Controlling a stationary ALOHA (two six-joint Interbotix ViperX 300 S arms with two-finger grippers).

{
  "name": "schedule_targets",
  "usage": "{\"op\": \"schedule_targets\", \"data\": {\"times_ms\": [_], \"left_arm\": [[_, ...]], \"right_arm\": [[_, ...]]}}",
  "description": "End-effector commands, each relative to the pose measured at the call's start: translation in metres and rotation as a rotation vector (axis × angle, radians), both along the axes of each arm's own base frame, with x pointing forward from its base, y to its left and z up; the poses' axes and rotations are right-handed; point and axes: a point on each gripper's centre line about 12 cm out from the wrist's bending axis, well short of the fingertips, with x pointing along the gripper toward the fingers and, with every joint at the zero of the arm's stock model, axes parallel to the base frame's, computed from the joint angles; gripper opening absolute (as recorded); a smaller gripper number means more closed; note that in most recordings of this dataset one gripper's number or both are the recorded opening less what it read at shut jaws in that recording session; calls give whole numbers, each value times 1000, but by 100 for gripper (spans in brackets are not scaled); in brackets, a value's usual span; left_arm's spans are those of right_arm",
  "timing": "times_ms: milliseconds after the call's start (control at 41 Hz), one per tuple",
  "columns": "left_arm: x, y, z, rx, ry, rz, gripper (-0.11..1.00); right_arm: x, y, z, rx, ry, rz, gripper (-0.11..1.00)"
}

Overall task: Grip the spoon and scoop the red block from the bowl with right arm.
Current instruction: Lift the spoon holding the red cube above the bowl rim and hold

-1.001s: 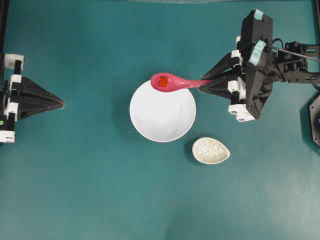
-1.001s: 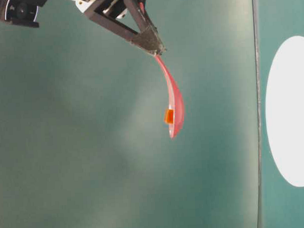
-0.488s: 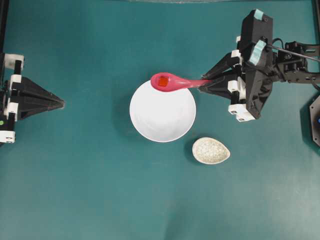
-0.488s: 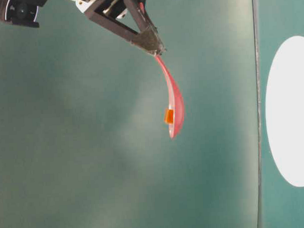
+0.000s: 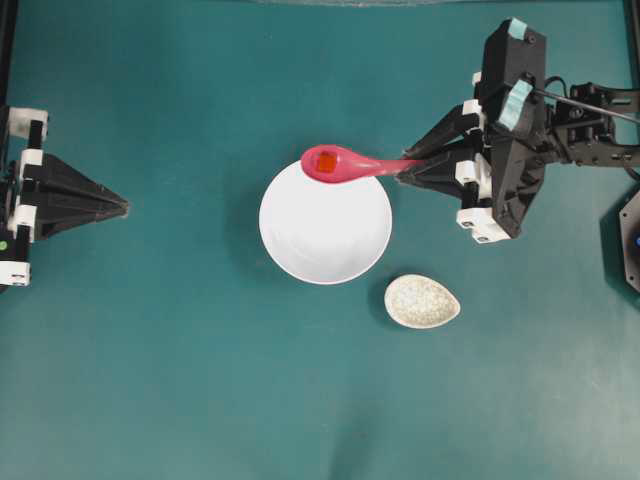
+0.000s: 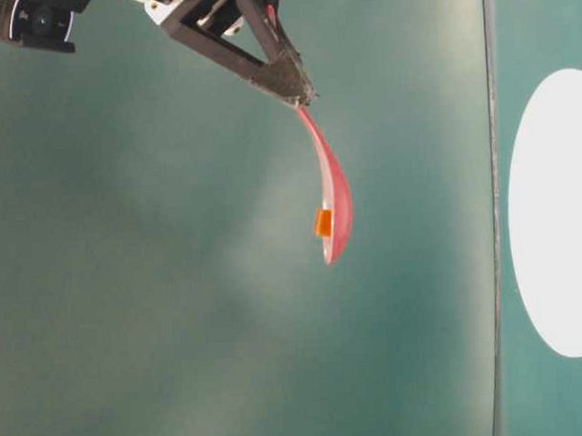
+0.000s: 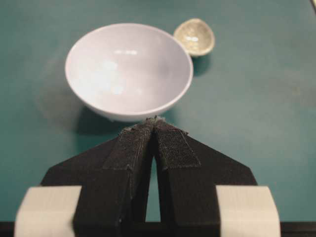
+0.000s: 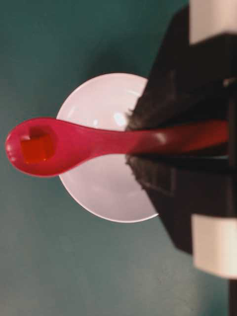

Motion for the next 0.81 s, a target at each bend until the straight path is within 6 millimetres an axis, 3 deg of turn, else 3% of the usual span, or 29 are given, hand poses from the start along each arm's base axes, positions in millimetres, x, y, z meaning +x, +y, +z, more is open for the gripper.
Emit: {"op": "schedule_targets", "data": {"times_ms": [0,781], "left_arm": [[3,1,8,1,-23,3,0],[3,5,8,3,-23,24,0]], "right_arm": [[2,-1,18,-6,-56,-5,22],[2,-1,18,-6,-58,-4,22]]}}
